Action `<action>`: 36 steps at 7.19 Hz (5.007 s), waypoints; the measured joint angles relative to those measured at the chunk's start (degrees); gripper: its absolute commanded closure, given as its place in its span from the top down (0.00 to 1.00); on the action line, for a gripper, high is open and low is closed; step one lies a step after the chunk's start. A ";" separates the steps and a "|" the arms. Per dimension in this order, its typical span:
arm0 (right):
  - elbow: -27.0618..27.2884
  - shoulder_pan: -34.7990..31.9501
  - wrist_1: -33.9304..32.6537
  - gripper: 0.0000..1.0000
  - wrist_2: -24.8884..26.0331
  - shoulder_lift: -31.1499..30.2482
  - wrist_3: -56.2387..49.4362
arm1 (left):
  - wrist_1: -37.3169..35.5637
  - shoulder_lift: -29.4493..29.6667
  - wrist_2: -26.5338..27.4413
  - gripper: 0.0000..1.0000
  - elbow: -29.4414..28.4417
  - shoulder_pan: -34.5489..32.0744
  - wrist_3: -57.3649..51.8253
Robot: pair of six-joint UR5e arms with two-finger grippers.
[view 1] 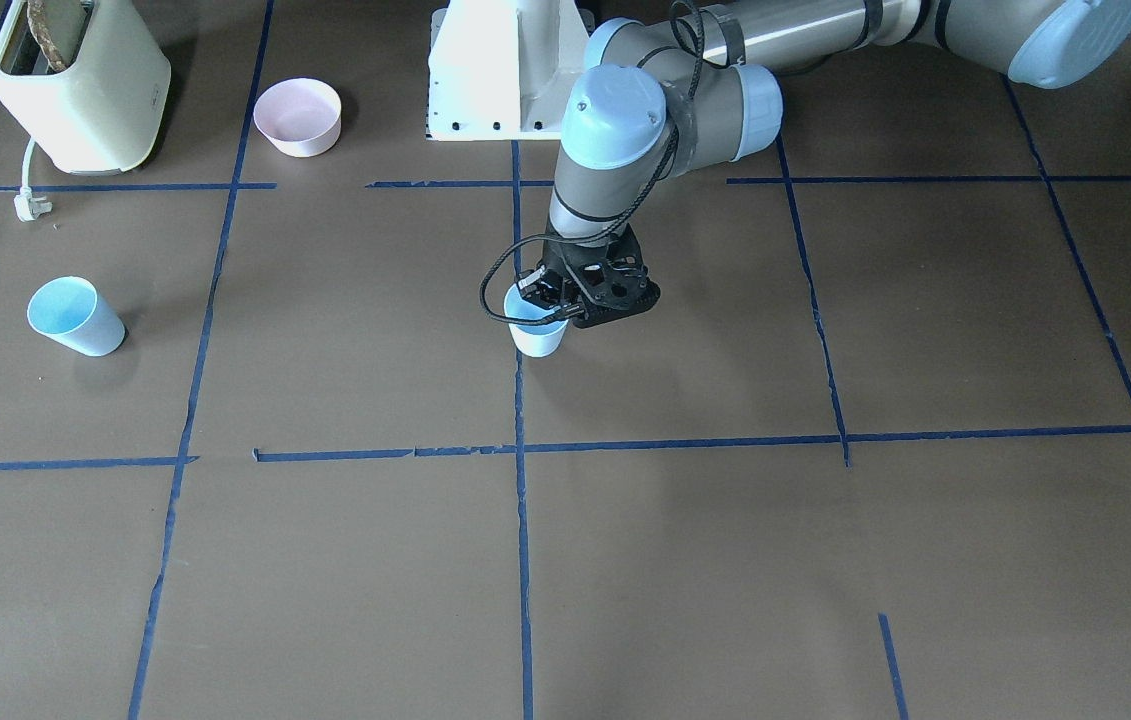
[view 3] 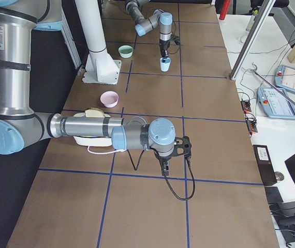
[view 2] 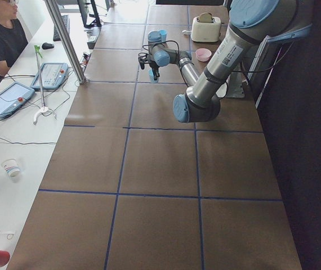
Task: Stack blue cups with both arms
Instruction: 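Carry the cup with the left gripper to the table center and set it down, then open the left gripper and withdraw it while the right gripper reaches the other cup, then grasp the second light-blue cup with the right gripper and lift it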
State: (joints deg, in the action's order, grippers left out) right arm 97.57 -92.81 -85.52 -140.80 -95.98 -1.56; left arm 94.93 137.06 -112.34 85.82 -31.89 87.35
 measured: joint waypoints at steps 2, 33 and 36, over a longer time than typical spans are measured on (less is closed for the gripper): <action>-0.05 0.00 0.00 1.00 0.00 0.00 0.06 | 1.13 1.83 0.49 0.19 -2.78 1.23 0.53; 4.05 38.84 29.21 0.00 17.84 -2.44 55.82 | -7.49 -26.65 -8.59 1.00 29.05 -17.60 -32.46; 5.39 38.55 29.09 0.00 17.21 -0.62 55.87 | -7.48 -26.62 -8.59 1.00 29.11 -17.60 -31.99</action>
State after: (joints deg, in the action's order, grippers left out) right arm 102.96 -54.26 -56.43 -123.59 -96.60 54.31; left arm 87.45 110.44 -120.94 114.93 -49.48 55.36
